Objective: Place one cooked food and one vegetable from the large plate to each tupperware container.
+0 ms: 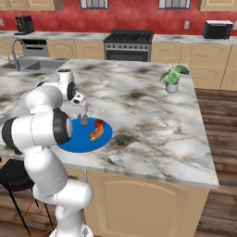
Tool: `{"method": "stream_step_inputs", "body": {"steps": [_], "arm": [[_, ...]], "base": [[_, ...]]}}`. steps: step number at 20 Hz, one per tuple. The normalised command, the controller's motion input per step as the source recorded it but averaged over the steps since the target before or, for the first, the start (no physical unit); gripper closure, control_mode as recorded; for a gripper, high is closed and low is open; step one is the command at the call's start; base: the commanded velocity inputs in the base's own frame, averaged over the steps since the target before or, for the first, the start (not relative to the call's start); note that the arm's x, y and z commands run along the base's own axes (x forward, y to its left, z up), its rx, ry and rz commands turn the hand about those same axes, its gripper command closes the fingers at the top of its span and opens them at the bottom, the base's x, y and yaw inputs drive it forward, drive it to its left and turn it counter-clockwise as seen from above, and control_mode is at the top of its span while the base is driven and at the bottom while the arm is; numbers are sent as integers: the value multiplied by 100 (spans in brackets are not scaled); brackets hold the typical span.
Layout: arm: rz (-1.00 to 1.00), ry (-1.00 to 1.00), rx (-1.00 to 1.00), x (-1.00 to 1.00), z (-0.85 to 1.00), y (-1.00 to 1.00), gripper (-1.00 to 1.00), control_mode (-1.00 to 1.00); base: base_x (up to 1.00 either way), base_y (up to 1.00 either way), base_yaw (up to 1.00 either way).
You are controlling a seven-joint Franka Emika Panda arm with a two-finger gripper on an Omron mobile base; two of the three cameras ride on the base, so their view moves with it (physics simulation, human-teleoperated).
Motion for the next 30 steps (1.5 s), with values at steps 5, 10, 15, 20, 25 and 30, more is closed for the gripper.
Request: {"method": "stream_step_inputs", "body": {"steps": [5, 10, 15, 20, 25, 30], "arm": [[0, 0, 0, 33, -16, -3, -100, -100], [0, 0, 0, 24, -9, -8, -100, -100], [0, 0, 0, 17, -14, -3, -100, -100], [0, 0, 0, 13, -14, -3, -100, -100], [0, 0, 0, 22, -26, 0, -100, -100], [0, 0, 0, 29, -19, 0, -100, -100]], "base": [[0, 0, 0], [0, 0, 0], [0, 0, 0], [0, 0, 0], [0, 0, 0], [0, 0, 0]]}}
